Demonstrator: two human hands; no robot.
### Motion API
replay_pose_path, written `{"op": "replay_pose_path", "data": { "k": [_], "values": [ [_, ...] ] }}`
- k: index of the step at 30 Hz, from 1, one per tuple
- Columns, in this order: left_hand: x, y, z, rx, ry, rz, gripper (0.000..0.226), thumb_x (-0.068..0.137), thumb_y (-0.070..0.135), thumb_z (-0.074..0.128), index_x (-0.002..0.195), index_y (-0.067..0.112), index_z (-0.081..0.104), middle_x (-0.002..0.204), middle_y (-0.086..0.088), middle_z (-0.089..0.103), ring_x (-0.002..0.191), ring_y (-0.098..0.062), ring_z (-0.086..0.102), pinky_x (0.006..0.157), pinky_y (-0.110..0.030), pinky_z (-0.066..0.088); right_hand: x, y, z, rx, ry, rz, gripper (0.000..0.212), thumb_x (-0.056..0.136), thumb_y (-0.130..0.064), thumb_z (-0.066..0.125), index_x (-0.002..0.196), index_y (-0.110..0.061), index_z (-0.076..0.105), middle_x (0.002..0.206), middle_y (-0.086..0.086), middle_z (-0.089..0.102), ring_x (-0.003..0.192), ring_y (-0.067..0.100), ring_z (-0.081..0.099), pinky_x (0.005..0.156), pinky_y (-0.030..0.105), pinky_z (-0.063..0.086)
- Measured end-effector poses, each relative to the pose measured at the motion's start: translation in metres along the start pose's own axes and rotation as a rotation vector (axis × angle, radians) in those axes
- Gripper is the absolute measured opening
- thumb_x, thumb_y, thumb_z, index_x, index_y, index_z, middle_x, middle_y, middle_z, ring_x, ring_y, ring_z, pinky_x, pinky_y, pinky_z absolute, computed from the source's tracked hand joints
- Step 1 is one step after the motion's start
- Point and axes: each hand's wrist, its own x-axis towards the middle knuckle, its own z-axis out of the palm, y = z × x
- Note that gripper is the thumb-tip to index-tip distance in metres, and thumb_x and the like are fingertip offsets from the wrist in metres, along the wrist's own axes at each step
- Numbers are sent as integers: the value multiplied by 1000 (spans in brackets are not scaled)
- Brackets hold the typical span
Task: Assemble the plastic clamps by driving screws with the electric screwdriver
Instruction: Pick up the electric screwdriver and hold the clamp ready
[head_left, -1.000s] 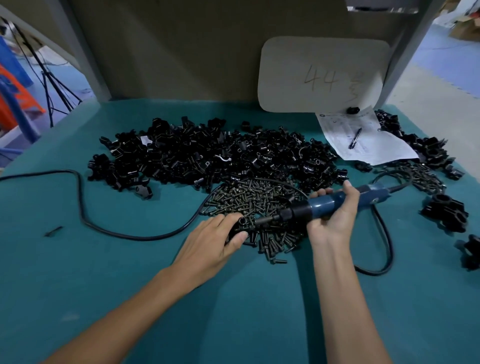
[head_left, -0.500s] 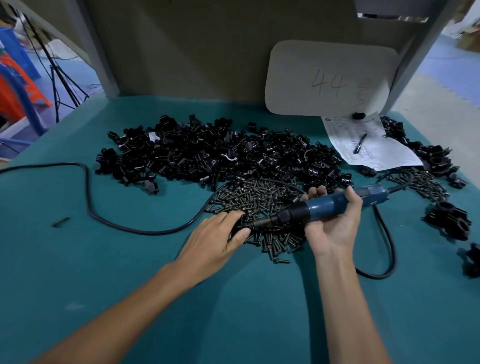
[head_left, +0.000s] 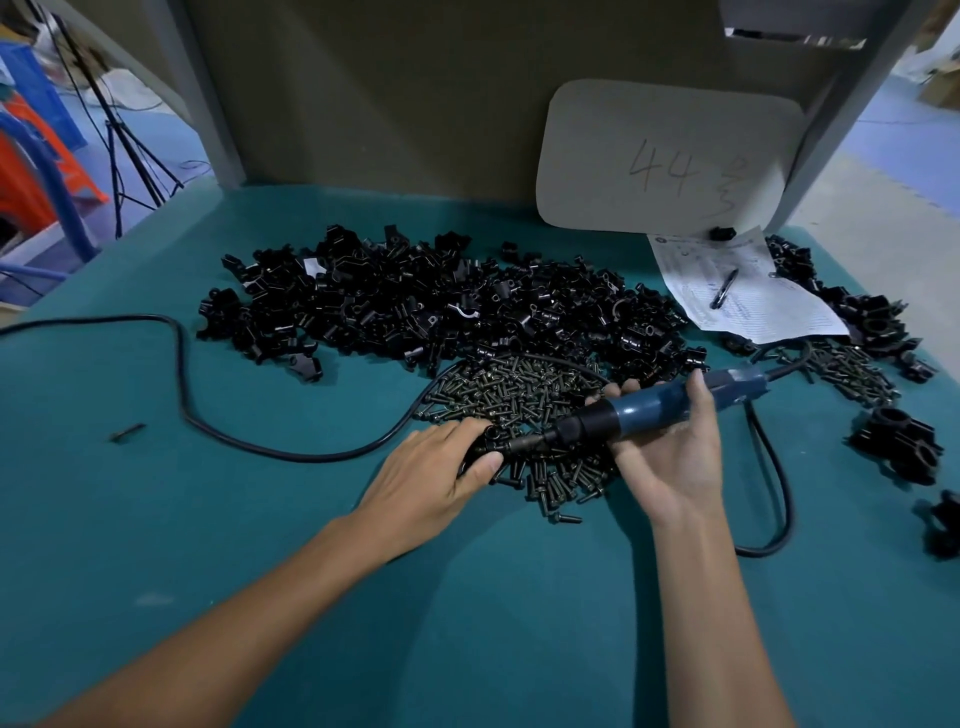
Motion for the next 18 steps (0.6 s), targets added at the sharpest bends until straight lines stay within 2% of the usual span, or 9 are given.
{"op": "replay_pose_path", "data": {
  "k": [2,5,9,14,18],
  "values": [
    [-1,0,0,-7,6,-5,53,101,69,16,130,33,42,101,17,50,89,-7,46,78,-29,32,0,0,0,-129,70,4,65,87,-55,69,133,-13,50,115,12,66,111,29,71,96,46,58],
    [-1,0,0,-6,10,-8,51,102,68,16,130,34,40,101,16,52,88,-8,46,76,-29,32,-1,0,0,-204,88,-7,66,86,-59,63,133,-15,50,126,15,62,119,30,66,94,42,60],
    [0,1,1,15,3,-5,54,101,70,12,130,34,40,101,15,53,88,-9,47,76,-29,31,-5,2,3,-88,67,-21,72,81,-59,72,132,-14,50,123,15,61,110,32,72,94,46,59],
    [0,1,1,14,5,-9,55,101,70,12,131,33,40,103,15,53,88,-8,46,77,-30,31,-6,3,6,-23,35,-40,49,92,-44,70,124,-16,47,111,13,53,96,32,72,98,49,56],
    [0,2,1,22,9,-7,55,101,69,13,132,32,40,103,14,54,87,-8,46,76,-30,31,-6,4,7,-48,34,-62,46,95,-45,66,127,-18,46,108,11,54,96,29,70,100,48,55]
  ]
}}
